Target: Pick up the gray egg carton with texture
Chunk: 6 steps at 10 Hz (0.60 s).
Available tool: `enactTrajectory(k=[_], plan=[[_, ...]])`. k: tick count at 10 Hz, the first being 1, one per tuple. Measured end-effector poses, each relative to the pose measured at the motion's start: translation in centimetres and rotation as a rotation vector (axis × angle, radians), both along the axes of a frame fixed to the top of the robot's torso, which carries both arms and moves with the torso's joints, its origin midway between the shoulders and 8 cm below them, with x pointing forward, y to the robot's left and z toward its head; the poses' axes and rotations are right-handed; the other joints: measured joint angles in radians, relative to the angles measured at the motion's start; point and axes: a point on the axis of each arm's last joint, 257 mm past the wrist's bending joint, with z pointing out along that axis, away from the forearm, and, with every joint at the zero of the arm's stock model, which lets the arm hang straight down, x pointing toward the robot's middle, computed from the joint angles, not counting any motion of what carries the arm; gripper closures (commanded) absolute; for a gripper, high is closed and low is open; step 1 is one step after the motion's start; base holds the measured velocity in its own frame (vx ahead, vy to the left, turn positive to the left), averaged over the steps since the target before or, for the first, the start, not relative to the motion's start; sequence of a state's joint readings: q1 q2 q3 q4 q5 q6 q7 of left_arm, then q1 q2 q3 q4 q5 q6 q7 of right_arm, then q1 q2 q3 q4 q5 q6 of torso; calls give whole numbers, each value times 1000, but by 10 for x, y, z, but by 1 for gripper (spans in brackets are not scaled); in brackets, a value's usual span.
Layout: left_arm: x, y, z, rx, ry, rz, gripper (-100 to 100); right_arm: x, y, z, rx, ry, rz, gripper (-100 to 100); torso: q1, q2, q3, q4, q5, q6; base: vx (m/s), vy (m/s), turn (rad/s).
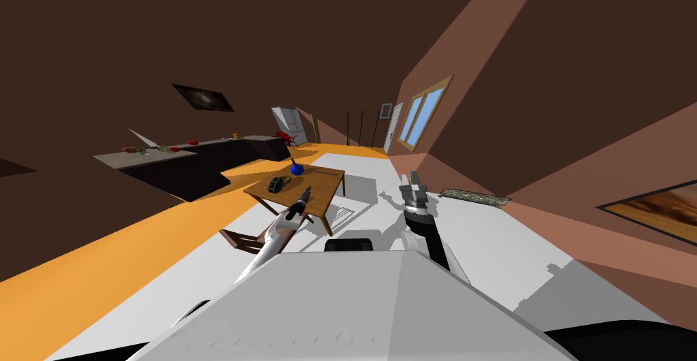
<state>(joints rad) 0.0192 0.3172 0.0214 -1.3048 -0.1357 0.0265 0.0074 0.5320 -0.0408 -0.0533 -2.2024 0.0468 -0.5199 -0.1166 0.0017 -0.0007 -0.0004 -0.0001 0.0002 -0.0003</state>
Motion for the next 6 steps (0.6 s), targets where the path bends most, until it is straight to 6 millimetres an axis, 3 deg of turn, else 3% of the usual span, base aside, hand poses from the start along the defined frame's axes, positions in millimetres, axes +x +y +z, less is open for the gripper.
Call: enactTrajectory(k=[2,6], plan=[[-5,12,-25,0,73,34,-100,0,0,0,0,0,0,0,0,0,0,0,0,0,9,24,-22],[-7,30,-55,-5,189,95,-100,0,0,0,0,0,0,0,0,0,0,0,0,0,5,24,-28]])
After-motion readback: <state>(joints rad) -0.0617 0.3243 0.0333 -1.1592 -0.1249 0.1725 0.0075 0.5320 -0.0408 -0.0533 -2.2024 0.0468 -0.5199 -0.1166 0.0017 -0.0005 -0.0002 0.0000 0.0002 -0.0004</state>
